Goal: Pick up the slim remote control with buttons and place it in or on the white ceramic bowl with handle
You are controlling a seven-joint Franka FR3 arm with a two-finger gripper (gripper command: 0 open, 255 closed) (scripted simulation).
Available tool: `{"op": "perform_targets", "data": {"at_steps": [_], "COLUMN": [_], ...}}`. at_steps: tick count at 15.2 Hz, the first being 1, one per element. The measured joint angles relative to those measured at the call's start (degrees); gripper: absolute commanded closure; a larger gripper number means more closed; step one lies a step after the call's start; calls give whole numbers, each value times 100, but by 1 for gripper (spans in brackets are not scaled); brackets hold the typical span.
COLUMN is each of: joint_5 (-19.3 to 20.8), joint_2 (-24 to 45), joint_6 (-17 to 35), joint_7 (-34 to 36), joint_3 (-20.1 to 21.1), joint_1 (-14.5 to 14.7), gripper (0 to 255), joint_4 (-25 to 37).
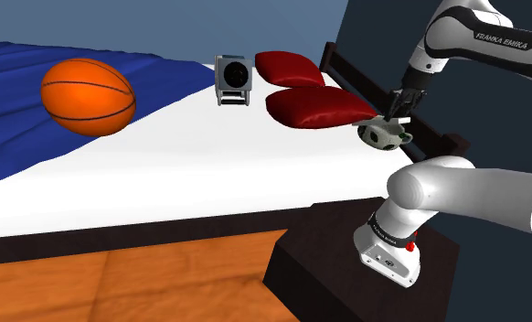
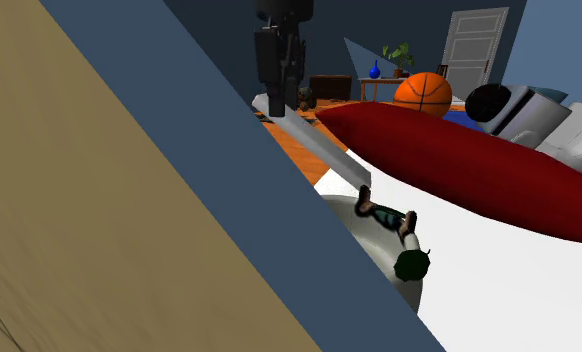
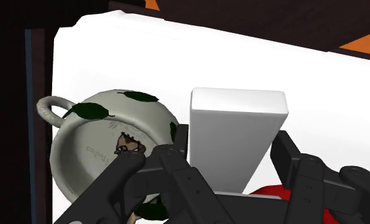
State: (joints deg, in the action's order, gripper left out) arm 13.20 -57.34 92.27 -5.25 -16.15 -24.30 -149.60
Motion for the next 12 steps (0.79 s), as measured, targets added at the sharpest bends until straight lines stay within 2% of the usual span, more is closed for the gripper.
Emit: {"op": "perform_targets", "data": {"at_steps": [4, 12], "joint_5": [382, 951], "joint_2": [323, 1252], "joint_6": [79, 398], "joint_7": [-521, -1549], "joint_3": [-549, -1696], "joint_1": [-136, -178], "gripper": [255, 255], "joint_4": [328, 1196]}}
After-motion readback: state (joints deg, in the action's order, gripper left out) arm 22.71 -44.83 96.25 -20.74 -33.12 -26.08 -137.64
